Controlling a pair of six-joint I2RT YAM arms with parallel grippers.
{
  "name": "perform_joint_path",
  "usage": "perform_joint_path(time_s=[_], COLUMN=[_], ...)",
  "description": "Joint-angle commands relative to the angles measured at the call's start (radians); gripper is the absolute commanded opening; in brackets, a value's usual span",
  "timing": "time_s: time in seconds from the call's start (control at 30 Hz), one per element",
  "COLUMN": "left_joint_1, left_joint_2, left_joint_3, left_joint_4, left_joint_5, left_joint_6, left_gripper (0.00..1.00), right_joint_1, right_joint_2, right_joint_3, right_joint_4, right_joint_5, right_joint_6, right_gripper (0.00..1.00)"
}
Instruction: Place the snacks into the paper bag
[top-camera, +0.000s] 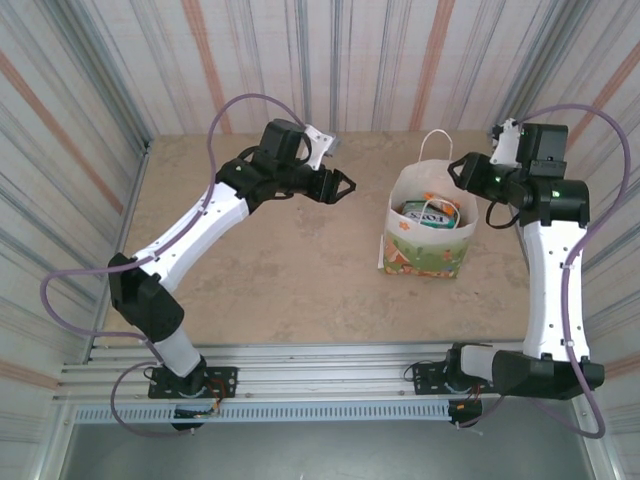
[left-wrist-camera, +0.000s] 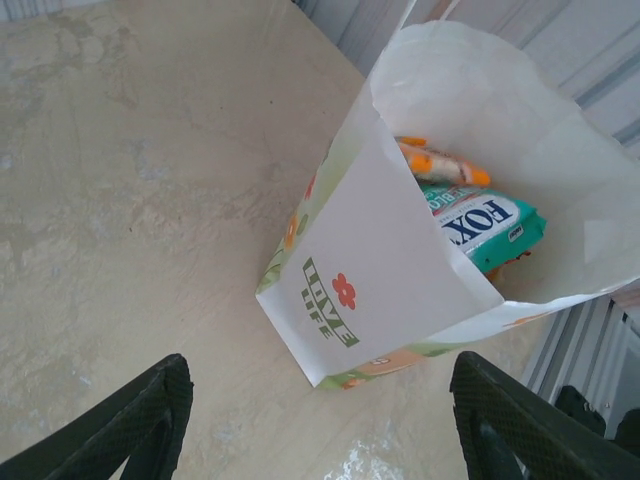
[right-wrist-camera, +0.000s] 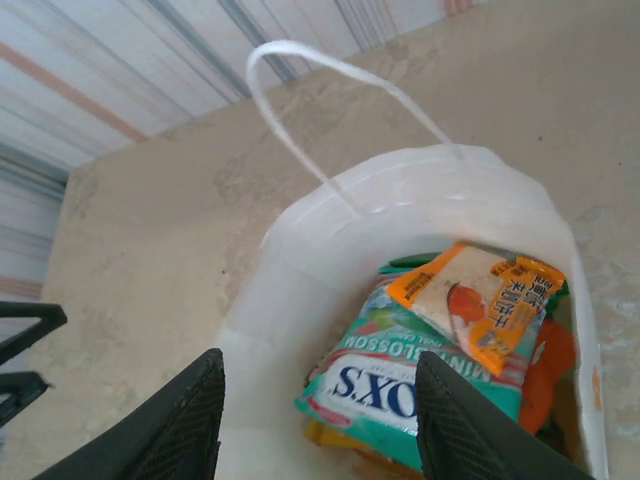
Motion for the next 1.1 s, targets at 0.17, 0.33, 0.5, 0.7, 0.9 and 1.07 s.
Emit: perform_joint_path(time_s=[0.17,0.33,0.5,0.7,0.9,1.07], left_joint_1=[0.003,0.004,0.003,0.029,0.056,0.079], left_joint_2=[0.033,0.066,0.061,0.035,0.005,-0.023], left_joint_3=[0.037,0.045,0.007,-0.043,-0.104,-0.146], left_joint_4=[-0.081,-0.128,-0.119,-0.096,-0.070,-0.067], left_joint_5=[-0.144,-0.167,-0.156,-0.113,-0.075,-0.054], left_joint_6=[-0.092,-0.105,-0.087,-0.080,-0.079,-0.077], left_gripper=[0.71,0.72,0.72,0.73,0.73,0.73], right_joint_1=[0.261,0.387,0.459,0.490,0.507,0.527], right_joint_2=[0.084,0.206,0.285,0.363,0.436,0.498], right_joint_3=[0.123,0.258,0.283,0.281,0.272,0.293], right_joint_4=[-0.121,-0.240,-0.253,-0.265,-0.230,-0.245], right_joint_5=[0.250,0.359,0.398,0.411,0.368,0.413], right_joint_6=[0.108,0.185,0.262,0.293,0.311,0.314], right_gripper=[0.56,0.60,0.62,0.63,0.63,0.62])
